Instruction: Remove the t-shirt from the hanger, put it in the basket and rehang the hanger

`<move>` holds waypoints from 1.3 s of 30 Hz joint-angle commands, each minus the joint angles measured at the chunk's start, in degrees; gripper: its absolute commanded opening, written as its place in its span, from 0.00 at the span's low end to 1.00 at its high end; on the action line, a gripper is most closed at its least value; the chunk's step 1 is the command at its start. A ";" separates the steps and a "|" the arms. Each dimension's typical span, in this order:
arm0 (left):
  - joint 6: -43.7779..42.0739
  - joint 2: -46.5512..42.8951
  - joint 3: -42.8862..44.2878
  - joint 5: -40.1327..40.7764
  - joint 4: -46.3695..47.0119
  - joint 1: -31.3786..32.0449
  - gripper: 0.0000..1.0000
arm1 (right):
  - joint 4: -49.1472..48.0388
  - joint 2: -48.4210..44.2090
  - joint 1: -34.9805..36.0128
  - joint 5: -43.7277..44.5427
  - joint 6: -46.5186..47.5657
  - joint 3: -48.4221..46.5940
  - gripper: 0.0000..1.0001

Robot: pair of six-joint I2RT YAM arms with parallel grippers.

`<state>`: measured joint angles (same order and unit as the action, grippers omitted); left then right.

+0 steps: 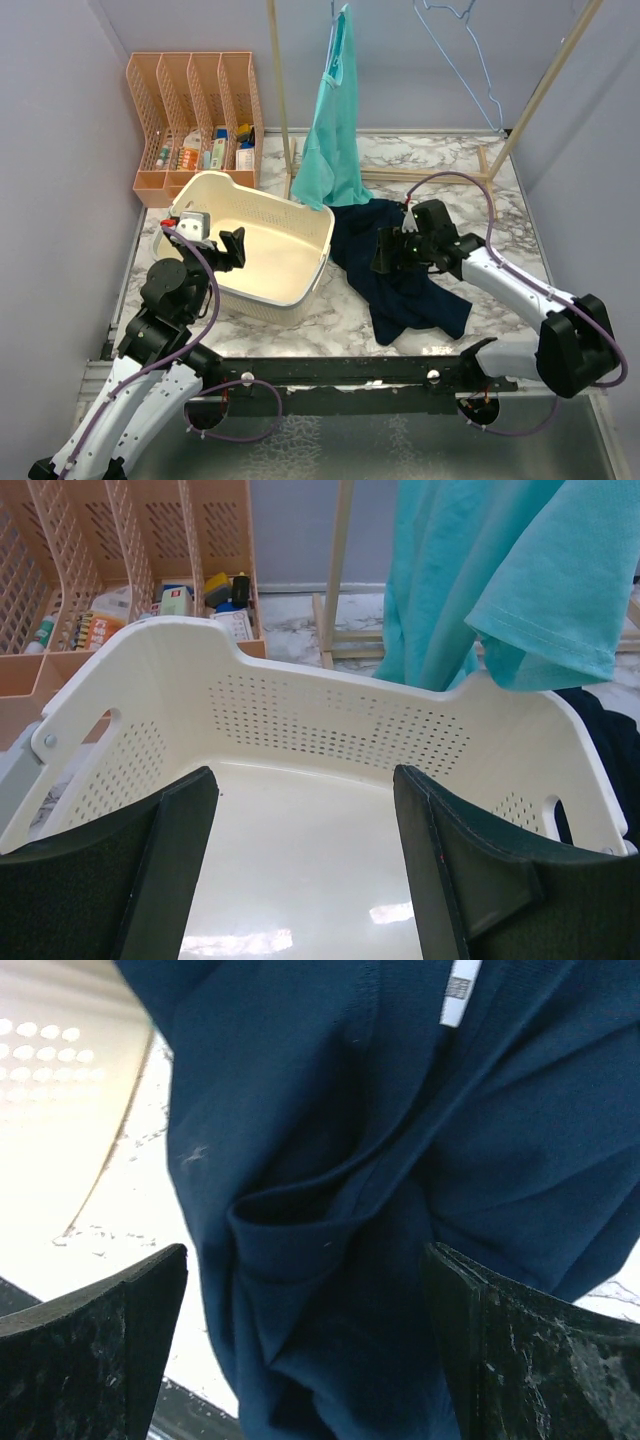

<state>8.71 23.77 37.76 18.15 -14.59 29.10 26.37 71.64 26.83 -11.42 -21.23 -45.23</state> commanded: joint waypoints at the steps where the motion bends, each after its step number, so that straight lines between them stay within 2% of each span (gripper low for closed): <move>1: 0.65 -0.49 -0.40 1.56 1.00 -0.01 0.73 | -5.26 3.48 0.79 4.25 -0.07 0.67 1.00; 8: 0.67 -0.19 -0.40 1.18 1.03 -0.02 0.73 | -4.60 10.04 4.80 7.97 -1.55 -0.59 1.00; 9: 0.67 -0.22 -0.40 1.18 0.92 -0.01 0.73 | -4.62 10.45 4.95 7.72 -1.72 -0.61 0.96; 13: 0.67 -0.46 -0.45 1.27 0.85 -0.01 0.73 | -4.75 10.40 4.99 6.04 -1.76 -0.78 0.66; 15: 0.72 -0.64 -0.49 1.39 0.86 -0.03 0.73 | -4.65 8.81 4.99 4.90 -1.46 -1.31 0.41; 17: 0.85 -0.73 -0.49 1.73 0.73 -0.01 0.73 | -3.65 6.75 4.99 3.86 -1.01 -2.83 0.09; 18: 0.82 -0.79 -0.39 1.86 0.63 -0.03 0.73 | -2.92 5.73 4.99 3.45 -0.88 -3.97 0.02; 23: 1.28 -0.95 -0.22 3.76 0.10 -0.05 0.73 | -0.82 -2.41 6.21 -3.55 1.33 -12.54 0.01; 27: 1.37 -1.80 -0.32 4.95 0.18 -0.01 0.73 | 3.24 -3.95 10.36 -7.01 3.17 -25.60 0.01; 31: 1.46 -3.18 -0.38 6.72 0.06 -0.01 0.73 | 5.35 -1.52 14.00 -8.76 4.64 -39.64 0.01; 39: 1.79 -7.40 -0.99 12.57 -0.21 -0.06 0.73 | 1.63 9.77 14.48 -19.01 4.24 -67.59 0.01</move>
<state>9.96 18.52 37.56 26.15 -15.11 29.10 31.29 76.14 40.97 -22.61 -16.88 -101.49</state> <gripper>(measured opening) 0.729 0.042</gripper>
